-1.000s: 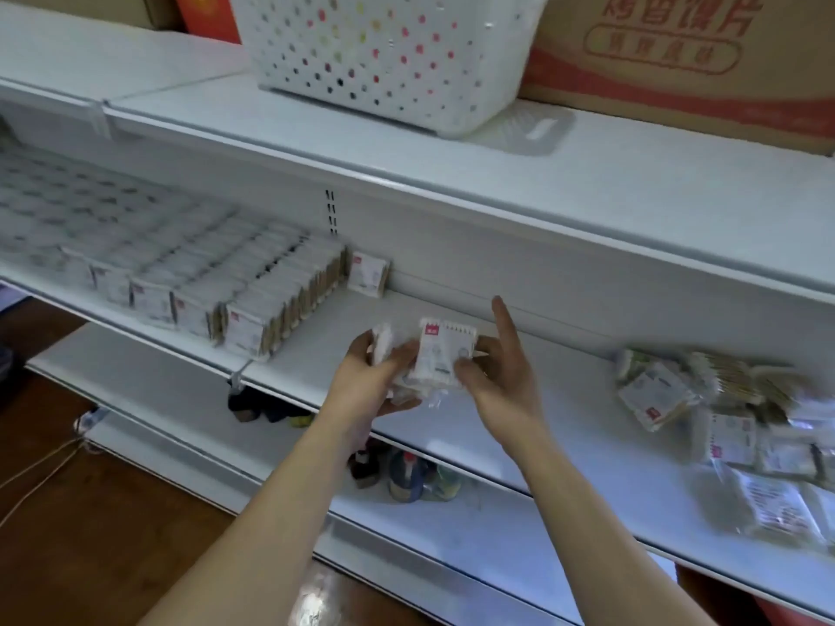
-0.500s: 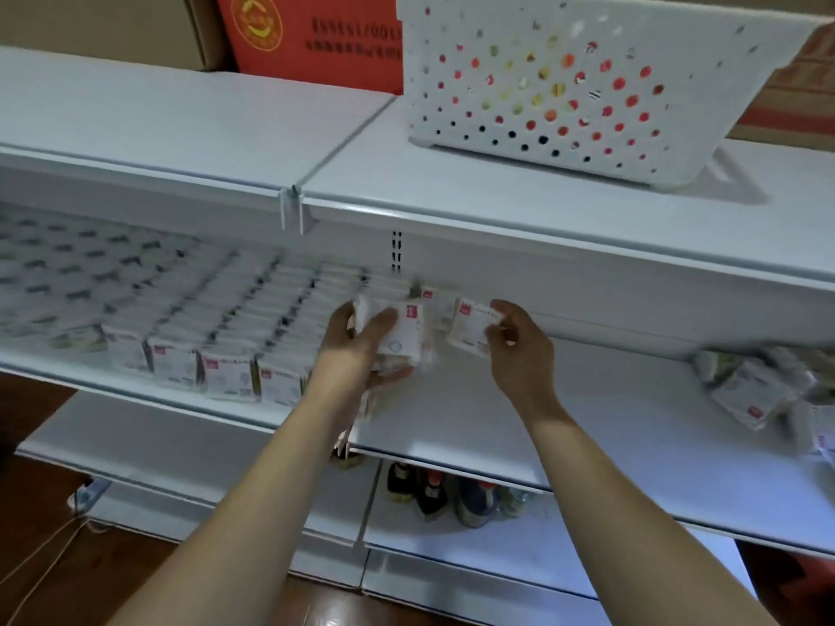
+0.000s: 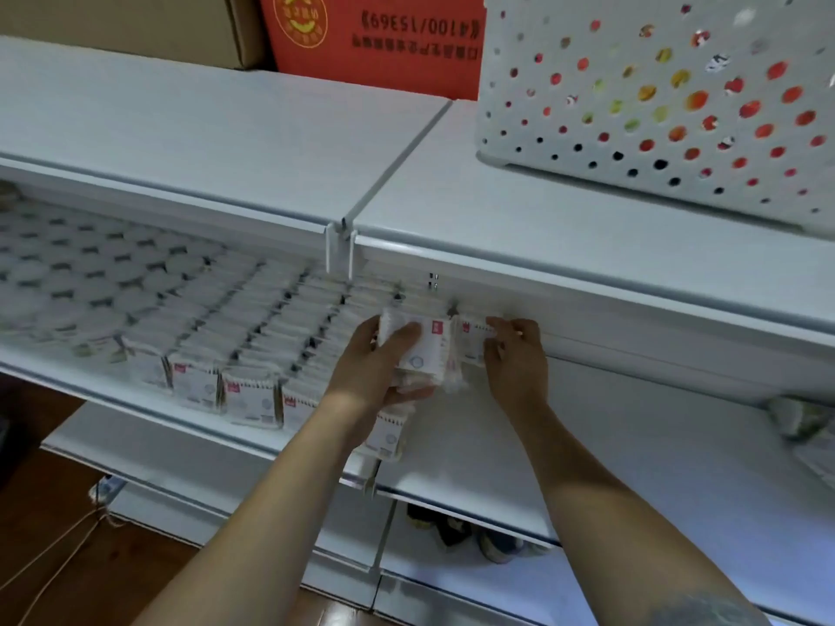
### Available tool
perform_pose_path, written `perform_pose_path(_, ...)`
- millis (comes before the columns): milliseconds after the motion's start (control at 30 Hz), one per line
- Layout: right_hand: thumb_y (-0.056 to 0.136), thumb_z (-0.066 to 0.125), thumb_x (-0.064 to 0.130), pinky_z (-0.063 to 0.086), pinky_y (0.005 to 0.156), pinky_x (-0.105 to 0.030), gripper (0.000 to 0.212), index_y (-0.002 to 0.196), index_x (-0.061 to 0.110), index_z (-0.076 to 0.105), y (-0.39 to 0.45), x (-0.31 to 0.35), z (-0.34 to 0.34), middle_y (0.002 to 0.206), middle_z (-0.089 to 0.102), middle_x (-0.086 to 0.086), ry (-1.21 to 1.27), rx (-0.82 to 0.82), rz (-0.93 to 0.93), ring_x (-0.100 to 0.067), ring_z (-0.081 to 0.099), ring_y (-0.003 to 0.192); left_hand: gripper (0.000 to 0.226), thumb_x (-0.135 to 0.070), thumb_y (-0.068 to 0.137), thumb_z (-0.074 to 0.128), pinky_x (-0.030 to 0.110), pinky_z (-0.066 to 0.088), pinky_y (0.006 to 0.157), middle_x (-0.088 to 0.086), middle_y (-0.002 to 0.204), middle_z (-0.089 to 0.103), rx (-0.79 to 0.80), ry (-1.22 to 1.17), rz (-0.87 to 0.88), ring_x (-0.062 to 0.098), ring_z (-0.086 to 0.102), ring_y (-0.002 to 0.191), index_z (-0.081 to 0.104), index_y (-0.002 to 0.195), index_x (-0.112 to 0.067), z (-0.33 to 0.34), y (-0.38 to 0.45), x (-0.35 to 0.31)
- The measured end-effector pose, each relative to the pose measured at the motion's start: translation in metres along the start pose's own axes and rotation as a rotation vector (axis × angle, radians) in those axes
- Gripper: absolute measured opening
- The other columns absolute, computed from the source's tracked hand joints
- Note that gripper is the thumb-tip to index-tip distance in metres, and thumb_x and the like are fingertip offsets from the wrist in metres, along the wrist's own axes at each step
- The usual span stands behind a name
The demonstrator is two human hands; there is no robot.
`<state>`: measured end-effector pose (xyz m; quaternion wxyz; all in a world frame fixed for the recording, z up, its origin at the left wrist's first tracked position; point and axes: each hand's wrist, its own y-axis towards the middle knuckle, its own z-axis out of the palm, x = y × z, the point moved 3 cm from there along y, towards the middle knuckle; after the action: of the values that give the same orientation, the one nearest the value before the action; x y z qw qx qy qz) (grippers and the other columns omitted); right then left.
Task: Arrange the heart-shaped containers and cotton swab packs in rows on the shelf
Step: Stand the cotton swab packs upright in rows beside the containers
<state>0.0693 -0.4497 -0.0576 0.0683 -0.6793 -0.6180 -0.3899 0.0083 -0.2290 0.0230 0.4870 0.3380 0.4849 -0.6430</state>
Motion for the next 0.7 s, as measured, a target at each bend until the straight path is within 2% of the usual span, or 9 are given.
perform_pose_path(100, 0.089, 0.065, 0.015, 0.056, 0.086, -0.043, 0.040, 0.129, 0.020, 0.064, -0.001, -0.002, 0.000, 0.129, 0.048, -0.010, -0.026, -0.021, -0.012, -0.031, 0.059, 0.103, 0.039, -0.027, 0.093, 0.069, 0.041, 0.061, 0.069, 0.017, 0.113, 0.071, 0.036, 0.003, 0.008, 0.031, 0.073, 0.091, 0.057, 0.128, -0.015, 0.001, 0.002, -0.002)
perform_pose_path(200, 0.091, 0.063, 0.023, 0.053, 0.090, -0.037, 0.039, 0.130, 0.019, 0.063, -0.010, 0.006, -0.011, 0.131, 0.049, -0.009, 0.007, -0.096, 0.009, -0.028, 0.060, 0.104, 0.043, -0.027, 0.092, 0.071, 0.041, 0.061, 0.069, 0.016, 0.118, 0.069, 0.063, -0.005, 0.015, 0.032, 0.073, 0.096, 0.056, 0.131, -0.016, 0.004, 0.005, -0.005)
perform_pose_path(300, 0.092, 0.050, 0.039, 0.053, 0.081, -0.033, 0.033, 0.103, 0.018, 0.073, -0.027, 0.032, -0.039, 0.104, 0.066, -0.001, 0.173, -0.205, 0.074, -0.021, 0.066, 0.091, 0.053, -0.025, 0.090, 0.074, 0.041, 0.061, 0.070, 0.014, 0.123, 0.066, 0.096, -0.039, 0.023, 0.031, 0.072, 0.098, 0.051, 0.137, -0.021, 0.008, 0.007, -0.007)
perform_pose_path(333, 0.091, 0.047, 0.046, 0.052, 0.079, -0.031, 0.039, 0.097, 0.019, 0.074, -0.037, 0.044, -0.049, 0.098, 0.070, 0.002, 0.287, -0.184, 0.146, -0.017, 0.067, 0.089, 0.055, -0.023, 0.089, 0.074, 0.042, 0.061, 0.070, 0.012, 0.124, 0.066, 0.115, -0.041, 0.020, 0.030, 0.072, 0.098, 0.050, 0.138, -0.022, 0.009, 0.007, -0.006)
perform_pose_path(400, 0.090, 0.051, 0.055, 0.051, 0.074, -0.021, 0.040, 0.093, 0.022, 0.073, -0.052, 0.071, -0.059, 0.090, 0.071, 0.008, 0.510, -0.016, 0.232, -0.006, 0.066, 0.085, 0.061, -0.020, 0.087, 0.076, 0.041, 0.061, 0.069, 0.009, 0.128, 0.063, 0.112, -0.022, 0.043, 0.027, 0.072, 0.097, 0.046, 0.140, -0.023, 0.012, 0.006, -0.006)
perform_pose_path(467, 0.092, 0.062, 0.048, 0.046, 0.068, -0.014, 0.027, 0.087, 0.023, 0.068, -0.067, 0.093, -0.063, 0.085, 0.068, 0.008, 0.456, 0.094, 0.203, 0.000, 0.063, 0.078, 0.074, -0.024, 0.084, 0.080, 0.042, 0.062, 0.071, 0.005, 0.139, 0.056, 0.127, 0.030, 0.058, 0.027, 0.070, 0.105, 0.040, 0.146, -0.026, 0.011, 0.006, -0.005)
perform_pose_path(567, 0.092, 0.068, 0.035, 0.045, 0.064, -0.016, 0.020, 0.078, 0.022, 0.063, -0.080, 0.109, -0.068, 0.078, 0.066, 0.004, 0.373, 0.050, 0.238, -0.002, 0.061, 0.070, 0.083, -0.042, 0.078, 0.081, 0.042, 0.062, 0.073, -0.003, 0.148, 0.048, 0.188, 0.065, 0.016, 0.027, 0.063, 0.118, 0.037, 0.148, -0.032, 0.011, 0.001, -0.004)
perform_pose_path(633, 0.095, 0.064, 0.022, 0.056, 0.067, -0.029, 0.011, 0.087, 0.016, 0.063, -0.090, 0.110, -0.071, 0.078, 0.069, 0.003, 0.595, 0.004, 0.377, -0.008, 0.065, 0.070, 0.073, -0.047, 0.083, 0.076, 0.043, 0.062, 0.071, 0.000, 0.142, 0.055, 0.223, 0.038, -0.067, 0.027, 0.068, 0.110, 0.042, 0.145, -0.028, 0.009, -0.003, -0.001)
perform_pose_path(700, 0.097, 0.061, 0.010, 0.060, 0.069, -0.037, 0.007, 0.103, 0.008, 0.059, -0.100, 0.110, -0.075, 0.090, 0.071, -0.004, 0.877, -0.058, 0.474, -0.017, 0.070, 0.075, 0.046, -0.033, 0.093, 0.068, 0.040, 0.061, 0.066, 0.009, 0.131, 0.064, 0.231, 0.046, -0.049, 0.027, 0.073, 0.096, 0.053, 0.134, -0.019, 0.006, -0.008, 0.000)
